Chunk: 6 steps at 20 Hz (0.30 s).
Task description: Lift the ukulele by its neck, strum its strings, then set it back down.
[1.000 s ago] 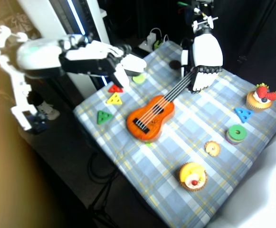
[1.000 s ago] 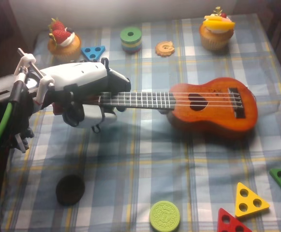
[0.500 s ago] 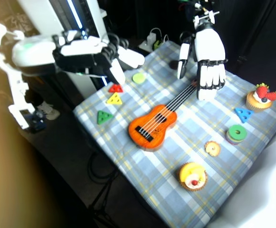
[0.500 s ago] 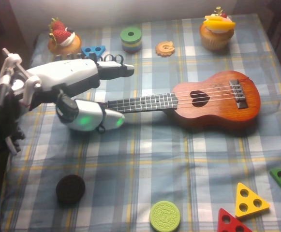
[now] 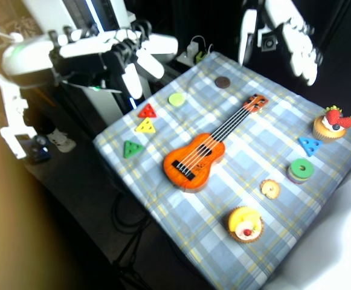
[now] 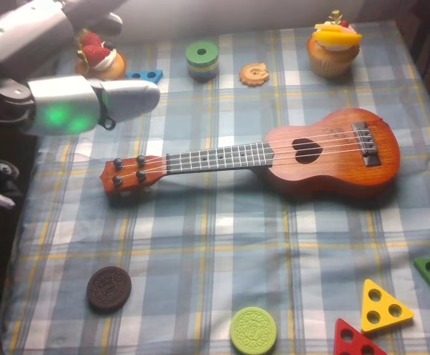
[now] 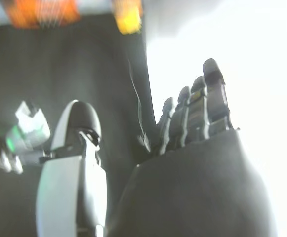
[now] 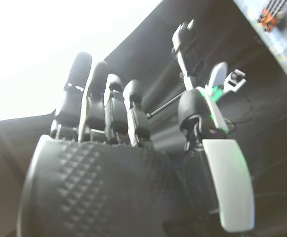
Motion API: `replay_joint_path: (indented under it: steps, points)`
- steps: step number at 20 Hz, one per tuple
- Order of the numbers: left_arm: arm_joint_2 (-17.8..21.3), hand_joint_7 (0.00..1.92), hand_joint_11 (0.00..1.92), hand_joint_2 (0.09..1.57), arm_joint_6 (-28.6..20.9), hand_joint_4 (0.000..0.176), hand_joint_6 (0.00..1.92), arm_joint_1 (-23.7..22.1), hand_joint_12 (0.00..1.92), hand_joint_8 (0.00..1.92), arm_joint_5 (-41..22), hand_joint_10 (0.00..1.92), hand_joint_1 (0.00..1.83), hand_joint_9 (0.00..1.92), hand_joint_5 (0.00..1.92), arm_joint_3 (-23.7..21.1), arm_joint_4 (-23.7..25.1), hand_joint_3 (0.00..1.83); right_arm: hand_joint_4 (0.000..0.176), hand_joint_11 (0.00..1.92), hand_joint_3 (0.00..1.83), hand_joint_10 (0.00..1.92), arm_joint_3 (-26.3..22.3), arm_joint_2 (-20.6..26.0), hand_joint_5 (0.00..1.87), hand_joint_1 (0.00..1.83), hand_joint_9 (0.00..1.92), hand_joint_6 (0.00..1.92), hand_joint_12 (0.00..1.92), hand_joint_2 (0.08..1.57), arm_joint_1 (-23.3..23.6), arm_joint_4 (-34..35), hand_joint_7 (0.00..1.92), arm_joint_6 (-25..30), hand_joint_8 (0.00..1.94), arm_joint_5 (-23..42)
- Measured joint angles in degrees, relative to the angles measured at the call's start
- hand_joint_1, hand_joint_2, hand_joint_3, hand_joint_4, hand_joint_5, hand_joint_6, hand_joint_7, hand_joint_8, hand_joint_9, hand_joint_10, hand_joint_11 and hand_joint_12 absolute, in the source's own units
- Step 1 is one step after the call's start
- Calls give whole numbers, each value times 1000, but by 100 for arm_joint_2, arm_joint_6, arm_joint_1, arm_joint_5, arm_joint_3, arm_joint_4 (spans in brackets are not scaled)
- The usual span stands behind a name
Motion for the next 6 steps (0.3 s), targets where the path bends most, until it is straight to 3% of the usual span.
replay_joint_path:
  steps: [1,2,4,5,6]
  points:
    - [0,0,0,1240,-417,86,0,39,2,0,-190,0,626,0,0,90,122,8,18,0,0,0,-11,0,0,648,0,0,2,1257,0,39,0,-44,0,0]
    - [-2,0,0,1233,-1036,110,0,116,0,0,-509,0,554,0,0,258,129,4,16,0,0,0,-22,0,0,640,0,0,0,1254,0,83,0,-76,0,7]
    - [2,0,12,1243,-1740,114,0,350,7,0,-1128,0,505,0,0,424,-20,7,15,0,0,0,-22,0,0,637,0,0,0,1234,-61,168,0,-105,0,44]
    - [22,0,2,1287,-1871,123,0,459,158,0,-1403,0,464,0,0,422,-96,0,14,0,0,0,-22,0,0,611,0,0,0,1241,-63,197,0,-116,0,42]
    - [44,0,0,1296,-1899,111,0,570,71,0,-1692,0,430,0,0,402,-101,0,23,0,0,0,-22,0,0,623,0,0,0,1217,-63,227,0,-122,0,59]
